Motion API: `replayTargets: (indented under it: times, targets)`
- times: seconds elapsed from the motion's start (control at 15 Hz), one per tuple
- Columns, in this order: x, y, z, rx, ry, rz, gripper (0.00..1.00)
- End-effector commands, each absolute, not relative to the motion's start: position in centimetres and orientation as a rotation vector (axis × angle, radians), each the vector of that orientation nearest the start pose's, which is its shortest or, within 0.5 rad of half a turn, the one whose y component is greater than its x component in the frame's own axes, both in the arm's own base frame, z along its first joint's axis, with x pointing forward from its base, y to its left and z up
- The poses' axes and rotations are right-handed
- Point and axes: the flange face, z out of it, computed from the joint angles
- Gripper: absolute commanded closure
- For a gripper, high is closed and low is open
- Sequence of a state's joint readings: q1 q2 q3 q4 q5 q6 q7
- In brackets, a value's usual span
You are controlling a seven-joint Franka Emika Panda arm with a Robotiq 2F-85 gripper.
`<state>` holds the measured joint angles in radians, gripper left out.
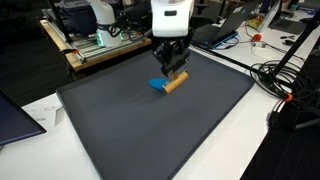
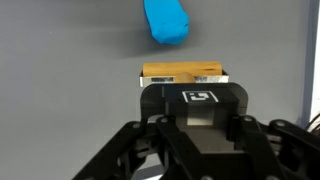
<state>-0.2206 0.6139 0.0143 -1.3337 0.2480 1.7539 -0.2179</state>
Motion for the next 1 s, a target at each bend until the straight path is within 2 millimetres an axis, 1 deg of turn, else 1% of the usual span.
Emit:
replayTargets:
  times: [0.0, 0.33, 0.47, 0.53, 0.6, 0.67, 0.93]
  targets:
    - [68.5, -15.1, 35.2, -2.749, 0.058, 0.135, 0.78]
    - [67.3, -18.1, 32.4, -2.675, 0.1, 0.126, 0.78]
    - [66.8, -19.0, 31.3, -2.653, 0.129, 0.136, 0.78]
    - [66.4, -19.1, 31.1, -2.665, 0.135, 0.17, 0.78]
    - [66.1, -19.1, 31.2, -2.676, 0.156, 0.187, 0.78]
    - [65.7, -19.1, 31.6, -2.702, 0.176, 0.177, 0.78]
    - [64.3, -18.2, 33.9, -2.773, 0.254, 0.116, 0.78]
